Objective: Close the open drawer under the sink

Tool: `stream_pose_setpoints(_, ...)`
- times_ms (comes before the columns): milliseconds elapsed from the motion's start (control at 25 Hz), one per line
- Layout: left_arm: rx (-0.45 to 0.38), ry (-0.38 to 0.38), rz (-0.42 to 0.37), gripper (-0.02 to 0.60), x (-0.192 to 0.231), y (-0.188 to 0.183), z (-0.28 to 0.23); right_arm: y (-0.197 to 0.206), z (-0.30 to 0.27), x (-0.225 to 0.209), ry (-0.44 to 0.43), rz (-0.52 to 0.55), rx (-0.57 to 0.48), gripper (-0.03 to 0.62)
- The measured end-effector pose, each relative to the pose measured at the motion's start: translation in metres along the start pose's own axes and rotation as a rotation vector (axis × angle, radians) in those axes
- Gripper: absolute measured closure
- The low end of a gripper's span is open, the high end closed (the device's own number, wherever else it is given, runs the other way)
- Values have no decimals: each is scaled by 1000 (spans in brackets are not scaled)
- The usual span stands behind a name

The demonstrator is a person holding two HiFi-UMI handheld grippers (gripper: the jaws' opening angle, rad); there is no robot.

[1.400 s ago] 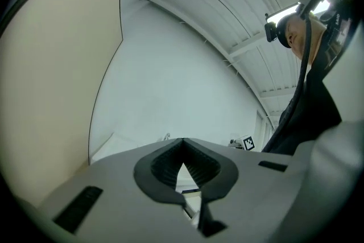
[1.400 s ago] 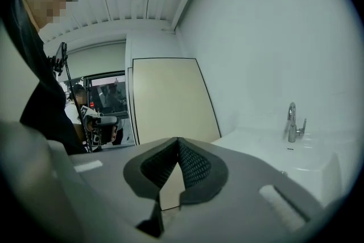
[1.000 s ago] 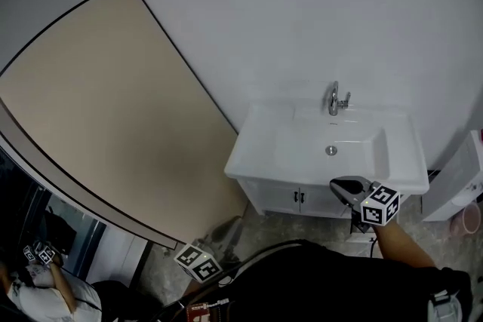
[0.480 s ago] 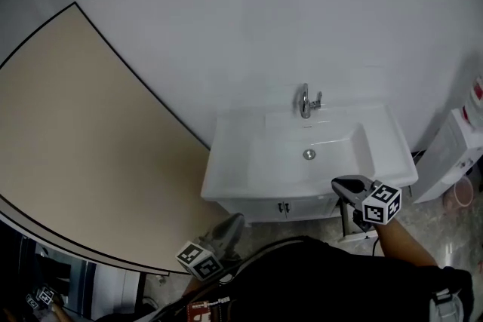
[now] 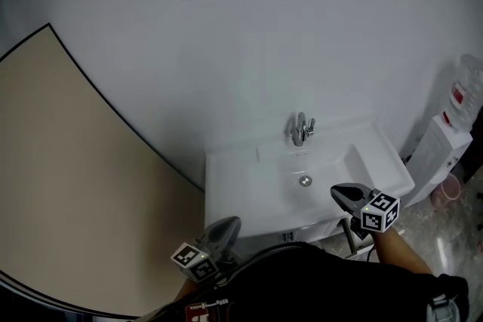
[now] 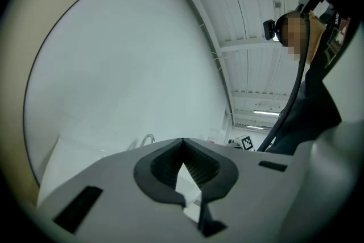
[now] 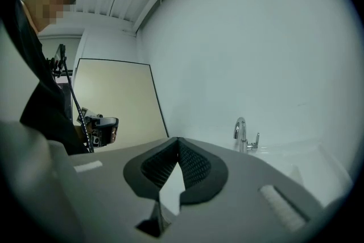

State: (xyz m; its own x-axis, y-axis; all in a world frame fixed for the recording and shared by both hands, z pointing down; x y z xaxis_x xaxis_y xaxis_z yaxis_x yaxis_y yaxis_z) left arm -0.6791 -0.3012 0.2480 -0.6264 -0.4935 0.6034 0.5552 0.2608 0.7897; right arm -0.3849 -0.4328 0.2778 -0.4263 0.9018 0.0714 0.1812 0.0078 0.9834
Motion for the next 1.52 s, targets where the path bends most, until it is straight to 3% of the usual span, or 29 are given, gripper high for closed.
stream_pose_setpoints(240,68,0,9,581,60,-24,13,-4,-42,13,53,-14,29,592)
stream_pose_setpoints(440,52,38,76,581,86,-40,4,-1,-74,12,50,-26,55,592)
stream_pose_setpoints(680,60,-3,80,581,108,-31,-21,9,-91,-24,20,-37,56,592)
stream_pose_setpoints(920,39,-87,43,581,104,-25,-75,9,-108,-88,-89,-22,42,592)
stream_pose_setpoints(1120,-48,-132,59,581,89,-26,-118,13,-120,-137,-192,0,26,592)
stream_pose_setpoints(1240,-44,-184,33,581,87,-15,-133,15,-126,-165,-225,-4,11,592)
stream_pose_setpoints(1400,-43,-243,44,581,89,-14,-136,19,-140,-176,-272,-39,14,592)
stream_pose_setpoints(1520,-45,-240,46,581,99,-24,-138,21,-151,-175,-283,-34,16,592)
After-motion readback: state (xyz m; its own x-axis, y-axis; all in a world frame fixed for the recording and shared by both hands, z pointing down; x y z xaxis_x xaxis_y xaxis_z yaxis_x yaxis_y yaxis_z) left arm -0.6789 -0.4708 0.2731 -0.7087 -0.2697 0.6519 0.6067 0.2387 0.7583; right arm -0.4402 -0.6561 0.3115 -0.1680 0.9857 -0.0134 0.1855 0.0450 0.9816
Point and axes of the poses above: the fingertips, and each gripper's own axes: z backward along the fingers, x to its left, y out of its underside, the point moved 4 cm from there along z, backward along the fingers, and after that the axes turned 15 degrees about z, right-handed, at the moved point
